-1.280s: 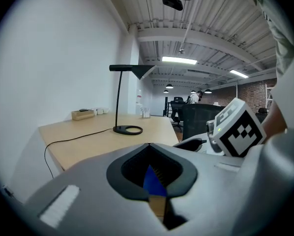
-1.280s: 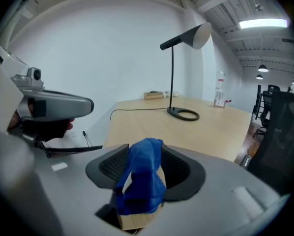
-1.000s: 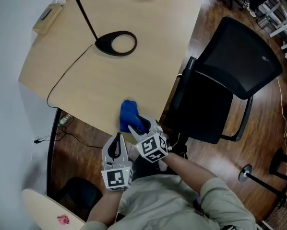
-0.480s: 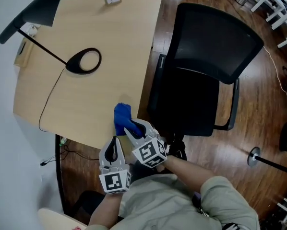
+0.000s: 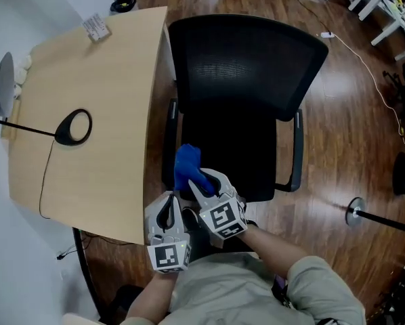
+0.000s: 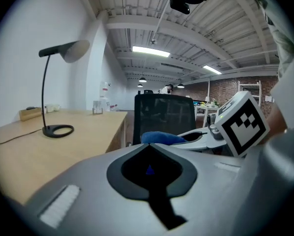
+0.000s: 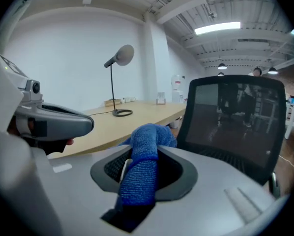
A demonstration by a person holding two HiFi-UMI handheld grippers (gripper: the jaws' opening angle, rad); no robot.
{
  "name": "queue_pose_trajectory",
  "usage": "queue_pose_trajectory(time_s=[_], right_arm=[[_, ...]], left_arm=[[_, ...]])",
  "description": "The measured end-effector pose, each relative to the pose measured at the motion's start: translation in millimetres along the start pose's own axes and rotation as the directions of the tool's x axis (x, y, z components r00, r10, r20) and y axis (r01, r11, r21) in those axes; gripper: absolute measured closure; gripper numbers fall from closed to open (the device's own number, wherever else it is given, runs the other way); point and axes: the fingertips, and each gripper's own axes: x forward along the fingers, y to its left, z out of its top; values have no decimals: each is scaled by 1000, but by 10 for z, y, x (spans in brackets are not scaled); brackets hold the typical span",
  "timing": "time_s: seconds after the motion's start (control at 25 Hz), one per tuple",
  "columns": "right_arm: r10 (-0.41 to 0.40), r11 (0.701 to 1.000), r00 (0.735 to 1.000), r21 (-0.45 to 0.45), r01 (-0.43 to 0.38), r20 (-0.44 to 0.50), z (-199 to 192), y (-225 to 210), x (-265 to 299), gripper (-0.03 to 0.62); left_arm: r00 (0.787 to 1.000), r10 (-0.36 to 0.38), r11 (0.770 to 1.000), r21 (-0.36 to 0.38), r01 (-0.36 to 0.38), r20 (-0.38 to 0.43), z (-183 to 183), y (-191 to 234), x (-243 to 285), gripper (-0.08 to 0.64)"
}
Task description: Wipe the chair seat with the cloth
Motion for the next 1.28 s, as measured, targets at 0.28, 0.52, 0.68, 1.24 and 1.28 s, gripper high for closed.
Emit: queue_pose_trajectory(time_s=[0.28,0.52,0.68,1.24,1.28], right_arm=[[-44,995,998,89,47,-32,-612,-1061,-38,485],[-69,990,997,121,74,-46,-972,-1503,450,486],[-66,990,997,119,70,-35,-1195,-1597,837,489],[-1,995,991,101,14,-135,-1913,-1629,2402,488],[10,996,990,93,3,-141,-1923,-1592,2490,488]], left_arm=[[1000,-20,988,-155,16,-21,-294,-741,914,555],[1000,6,982,-187,-9,-15,-610,-640,1560,555],[998,34,988,-147,-42,-60,-1027,-428,1863,555],[983,37,991,-117,-59,-177,-2118,-58,2295,555],[983,37,991,-120,-60,-182,-2160,-43,2307,555]])
